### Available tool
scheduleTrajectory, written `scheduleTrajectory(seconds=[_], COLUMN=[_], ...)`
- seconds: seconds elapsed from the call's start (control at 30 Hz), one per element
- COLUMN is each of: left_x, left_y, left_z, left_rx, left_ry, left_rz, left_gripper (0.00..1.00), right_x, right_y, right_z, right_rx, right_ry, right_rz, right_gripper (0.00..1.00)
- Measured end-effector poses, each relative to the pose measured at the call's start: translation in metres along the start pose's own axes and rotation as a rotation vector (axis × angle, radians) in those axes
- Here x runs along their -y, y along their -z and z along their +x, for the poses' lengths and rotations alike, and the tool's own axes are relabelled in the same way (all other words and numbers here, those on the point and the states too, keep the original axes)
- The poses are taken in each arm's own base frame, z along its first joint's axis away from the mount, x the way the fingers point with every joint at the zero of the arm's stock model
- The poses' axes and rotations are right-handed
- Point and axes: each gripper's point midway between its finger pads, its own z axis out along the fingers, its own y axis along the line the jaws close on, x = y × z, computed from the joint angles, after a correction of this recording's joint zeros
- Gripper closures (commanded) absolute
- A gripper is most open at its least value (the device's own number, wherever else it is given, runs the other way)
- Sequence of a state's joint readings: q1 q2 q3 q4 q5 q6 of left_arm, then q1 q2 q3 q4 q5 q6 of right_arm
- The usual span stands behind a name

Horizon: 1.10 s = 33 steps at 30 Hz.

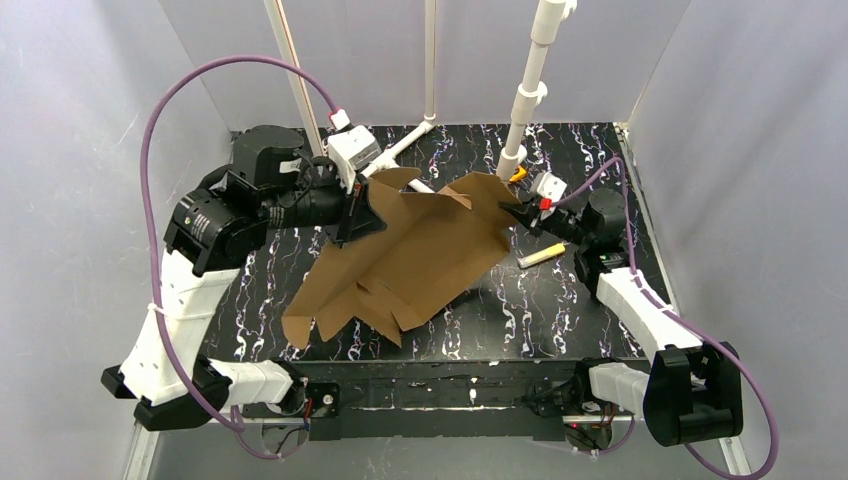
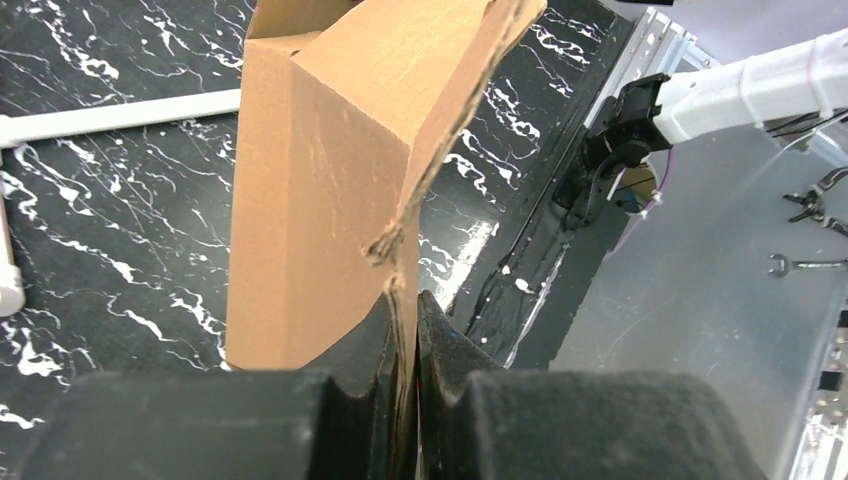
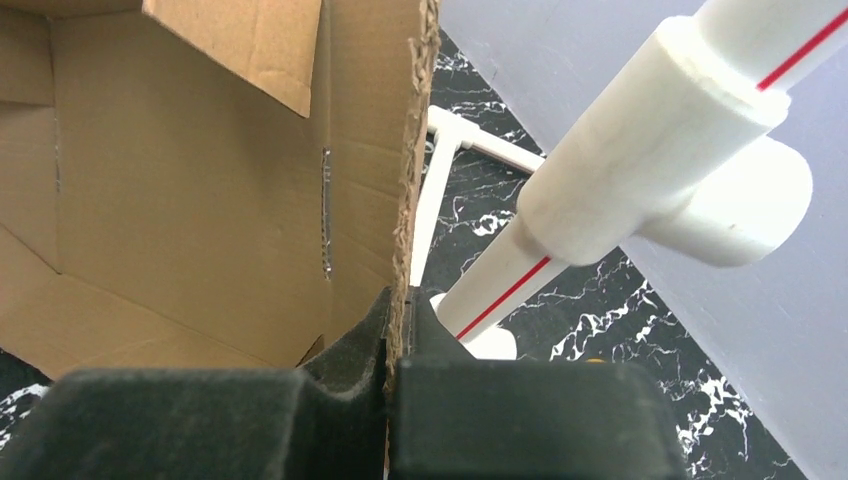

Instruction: Fold the paper box

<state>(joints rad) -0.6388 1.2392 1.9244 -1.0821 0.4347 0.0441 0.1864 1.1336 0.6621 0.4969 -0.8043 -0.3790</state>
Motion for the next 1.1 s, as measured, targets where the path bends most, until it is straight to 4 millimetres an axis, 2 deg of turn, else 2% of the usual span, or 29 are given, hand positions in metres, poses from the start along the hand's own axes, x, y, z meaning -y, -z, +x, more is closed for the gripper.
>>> scheduleTrajectory(seconds=[0.17,0.3,0.47,0.57,0.73,0.9,1.1], left_x=[-0.003,-0.003,-0.002,-0.007,-0.016,-0.026,-0.032], left_y=[-0.011,-0.016,-0.015,-0.014,-0.01,0.002,0.022], left_z=[-0.001,-0.003,-0.005,-0.007,-0.006,0.007,0.021], left_rx=[-0.013,-0.013,-0.01,-0.003,0.005,0.0,0.024], left_ry=[0.072,0.117,0.134,0.122,0.1,0.047,-0.034], left_rz=[-0.005,-0.002,-0.009,-0.036,-0.092,-0.168,-0.233], left_gripper=[0.93,0.92,0.84,0.74,0.66,0.55,0.25], right_x=[-0.005,-0.007,-0.009,-0.013,-0.02,-0.027,-0.028], right_y=[0.002,0.002,0.001,0.001,0.002,0.005,0.01], right_z=[0.013,0.014,0.013,0.012,0.016,0.026,0.032], right_rx=[-0.022,-0.023,-0.017,-0.012,-0.021,-0.047,-0.065], right_ry=[-0.004,-0.006,-0.006,-0.01,-0.036,-0.073,-0.098], right_rz=[0.006,0.002,-0.012,-0.03,-0.057,-0.072,-0.077], right_gripper=[0.99,0.99,0.99,0.99,0.99,0.99,0.99])
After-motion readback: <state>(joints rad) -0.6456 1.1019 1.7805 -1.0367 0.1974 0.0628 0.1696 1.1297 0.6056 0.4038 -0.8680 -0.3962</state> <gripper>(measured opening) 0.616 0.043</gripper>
